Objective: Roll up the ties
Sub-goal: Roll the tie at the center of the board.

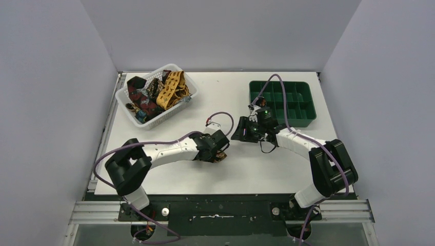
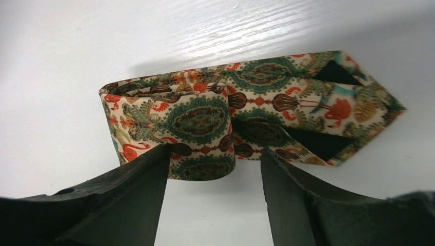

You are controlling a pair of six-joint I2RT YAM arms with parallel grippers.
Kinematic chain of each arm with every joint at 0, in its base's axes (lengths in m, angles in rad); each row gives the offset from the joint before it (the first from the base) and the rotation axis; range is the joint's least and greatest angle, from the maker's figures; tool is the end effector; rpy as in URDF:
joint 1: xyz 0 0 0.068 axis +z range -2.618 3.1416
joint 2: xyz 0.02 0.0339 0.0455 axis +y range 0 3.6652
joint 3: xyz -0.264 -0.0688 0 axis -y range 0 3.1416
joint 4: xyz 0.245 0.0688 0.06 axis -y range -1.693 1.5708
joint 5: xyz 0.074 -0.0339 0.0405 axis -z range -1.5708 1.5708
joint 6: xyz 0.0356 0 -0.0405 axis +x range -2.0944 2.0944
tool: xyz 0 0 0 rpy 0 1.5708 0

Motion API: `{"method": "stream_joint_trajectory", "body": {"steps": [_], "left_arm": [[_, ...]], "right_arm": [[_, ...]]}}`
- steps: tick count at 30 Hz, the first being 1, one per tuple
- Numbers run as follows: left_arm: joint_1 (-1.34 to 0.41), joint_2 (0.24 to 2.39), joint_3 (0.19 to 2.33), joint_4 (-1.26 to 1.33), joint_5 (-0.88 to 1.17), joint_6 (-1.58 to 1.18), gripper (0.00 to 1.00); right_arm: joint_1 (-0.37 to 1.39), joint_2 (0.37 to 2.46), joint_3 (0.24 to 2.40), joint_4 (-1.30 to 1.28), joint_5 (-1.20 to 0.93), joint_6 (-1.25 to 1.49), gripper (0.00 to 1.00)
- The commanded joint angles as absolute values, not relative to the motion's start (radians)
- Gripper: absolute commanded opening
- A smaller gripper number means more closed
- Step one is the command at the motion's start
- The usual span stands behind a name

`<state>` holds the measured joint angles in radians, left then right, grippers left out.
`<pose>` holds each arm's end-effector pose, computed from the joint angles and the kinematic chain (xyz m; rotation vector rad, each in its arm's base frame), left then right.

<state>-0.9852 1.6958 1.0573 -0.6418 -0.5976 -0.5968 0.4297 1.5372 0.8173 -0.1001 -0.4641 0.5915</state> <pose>0.1908 -0.2515 0.1785 0.3726 2.4794 0.2820 0.2725 0.1424 0.1836 -0.0303 2.5326 1.0056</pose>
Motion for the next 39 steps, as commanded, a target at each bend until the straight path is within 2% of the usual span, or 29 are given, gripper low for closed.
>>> {"method": "stream_joint_trajectory", "body": {"steps": [1, 5, 9, 12, 13, 15, 17, 19, 20, 23, 26, 29, 32, 33, 35, 37, 39], "left_arm": [[-0.953, 1.545, 1.069, -0.58, -0.505, -0.594, 0.65], [-0.889, 1.39, 1.016, -0.515, -0.421, -0.597, 0.7], [-0.759, 1.2, 0.887, -0.413, -0.302, -0.618, 0.75], [-0.655, 1.096, 0.78, -0.39, -0.247, -0.668, 0.77], [-0.623, 1.065, 0.75, -0.385, -0.221, -0.679, 0.78], [-0.558, 1.014, 0.697, -0.386, -0.17, -0.702, 0.78], [-0.498, 0.967, 0.645, -0.391, -0.14, -0.726, 0.79], [-0.439, 0.921, 0.591, -0.384, -0.115, -0.759, 0.79], [-0.407, 0.901, 0.566, -0.379, -0.086, -0.772, 0.8], [-0.318, 0.848, 0.505, -0.36, -0.006, -0.8, 0.81], [-0.254, 0.799, 0.461, -0.347, 0.058, -0.815, 0.85], [-0.212, 0.756, 0.433, -0.346, 0.083, -0.817, 0.92], [-0.185, 0.732, 0.417, -0.348, 0.097, -0.818, 0.96], [-0.178, 0.731, 0.411, -0.342, 0.105, -0.82, 0.96], [-0.168, 0.732, 0.403, -0.33, 0.123, -0.822, 0.96], [-0.159, 0.739, 0.399, -0.322, 0.136, -0.822, 0.97], [-0.151, 0.746, 0.397, -0.321, 0.142, -0.821, 0.97]], "right_arm": [[0.421, 1.479, 0.84, -0.071, -0.479, 0.595, 0.55], [0.42, 1.491, 0.846, -0.02, -0.534, 0.633, 0.57], [0.438, 1.522, 0.848, 0.105, -0.62, 0.681, 0.59], [0.502, 1.541, 0.878, 0.148, -0.609, 0.645, 0.62], [0.53, 1.548, 0.903, 0.139, -0.592, 0.607, 0.65], [0.594, 1.568, 0.971, 0.089, -0.536, 0.494, 0.78], [0.646, 1.589, 1.02, 0.066, -0.481, 0.379, 0.87], [0.681, 1.603, 1.016, 0.129, -0.451, 0.292, 0.98], [0.703, 1.607, 1.004, 0.172, -0.426, 0.235, 1.0], [0.764, 1.631, 1.011, 0.208, -0.359, 0.069, 1.0], [0.792, 1.642, 1.052, 0.178, -0.273, 0.022, 1.0], [0.813, 1.604, 1.058, 0.178, -0.131, 0.05, 1.0], [0.795, 1.566, 1.01, 0.257, 0.044, 0.202, 1.0], [0.774, 1.574, 1.008, 0.252, 0.027, 0.239, 1.0], [0.683, 1.628, 1.043, 0.232, -0.281, 0.251, 1.0], [0.672, 1.674, 1.064, 0.244, -0.467, 0.249, 1.0], [0.728, 1.688, 1.05, 0.273, -0.506, 0.128, 1.0]]}}
